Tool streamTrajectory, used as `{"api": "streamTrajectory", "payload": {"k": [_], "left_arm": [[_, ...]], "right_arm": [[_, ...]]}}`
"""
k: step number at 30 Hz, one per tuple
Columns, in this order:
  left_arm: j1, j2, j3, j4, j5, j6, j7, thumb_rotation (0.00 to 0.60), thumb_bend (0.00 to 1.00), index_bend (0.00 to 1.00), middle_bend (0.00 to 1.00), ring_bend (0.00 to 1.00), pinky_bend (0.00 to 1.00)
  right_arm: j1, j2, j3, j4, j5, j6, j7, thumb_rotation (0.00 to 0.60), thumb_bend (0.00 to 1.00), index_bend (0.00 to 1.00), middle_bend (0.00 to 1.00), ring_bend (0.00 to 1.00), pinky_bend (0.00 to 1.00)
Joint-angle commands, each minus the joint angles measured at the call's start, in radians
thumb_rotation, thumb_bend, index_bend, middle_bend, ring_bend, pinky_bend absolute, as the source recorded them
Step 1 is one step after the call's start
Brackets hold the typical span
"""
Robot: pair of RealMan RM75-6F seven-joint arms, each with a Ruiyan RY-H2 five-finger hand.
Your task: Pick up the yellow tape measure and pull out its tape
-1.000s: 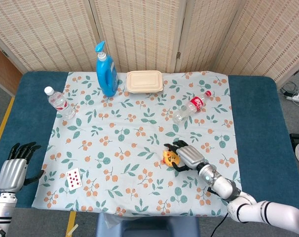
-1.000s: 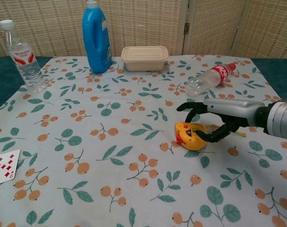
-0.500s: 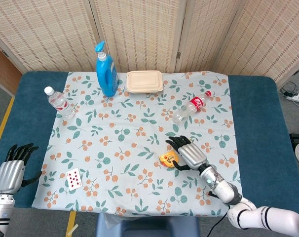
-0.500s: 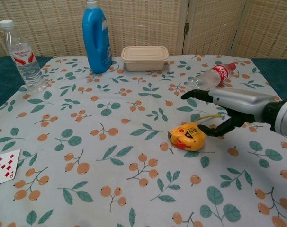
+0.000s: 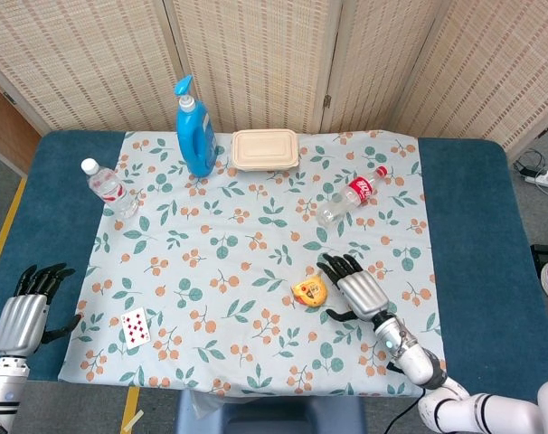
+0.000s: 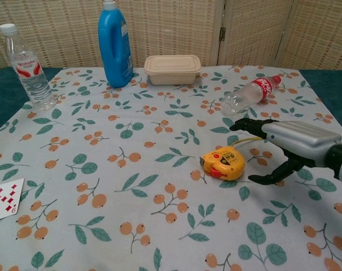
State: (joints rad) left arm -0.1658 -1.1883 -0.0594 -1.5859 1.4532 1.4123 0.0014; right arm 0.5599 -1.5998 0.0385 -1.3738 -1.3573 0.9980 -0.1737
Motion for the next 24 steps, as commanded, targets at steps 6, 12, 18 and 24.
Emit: {"api": "streamTrajectory", "payload": {"k": [6, 12, 18, 24], "left_arm": [[0.007, 0.008, 0.005, -0.003, -0.001, 0.001, -0.016, 0.6, 0.3, 0.21, 0.16, 0.15, 0.0], [0.01, 0.01, 0.006, -0.001, -0.001, 0.001, -0.028, 0.6, 0.3, 0.21, 0.16, 0.15, 0.0], [0.011, 0.011, 0.006, 0.004, 0.002, 0.002, -0.04, 0.6, 0.3, 0.21, 0.16, 0.15, 0.0], [0.013, 0.01, 0.005, 0.012, 0.001, 0.004, -0.05, 0.6, 0.3, 0.21, 0.16, 0.15, 0.0]], "right_arm": [[0.02, -0.058, 0.015, 0.074, 0.006, -0.025, -0.017, 0.451, 0.32, 0.0, 0.0, 0.0, 0.0], [0.035, -0.097, 0.025, 0.128, 0.012, -0.044, -0.027, 0.452, 0.32, 0.0, 0.0, 0.0, 0.0], [0.055, -0.139, 0.046, 0.17, 0.006, -0.04, -0.036, 0.449, 0.32, 0.0, 0.0, 0.0, 0.0], [0.079, -0.166, 0.085, 0.195, 0.005, -0.022, -0.044, 0.451, 0.32, 0.0, 0.0, 0.0, 0.0]]}}
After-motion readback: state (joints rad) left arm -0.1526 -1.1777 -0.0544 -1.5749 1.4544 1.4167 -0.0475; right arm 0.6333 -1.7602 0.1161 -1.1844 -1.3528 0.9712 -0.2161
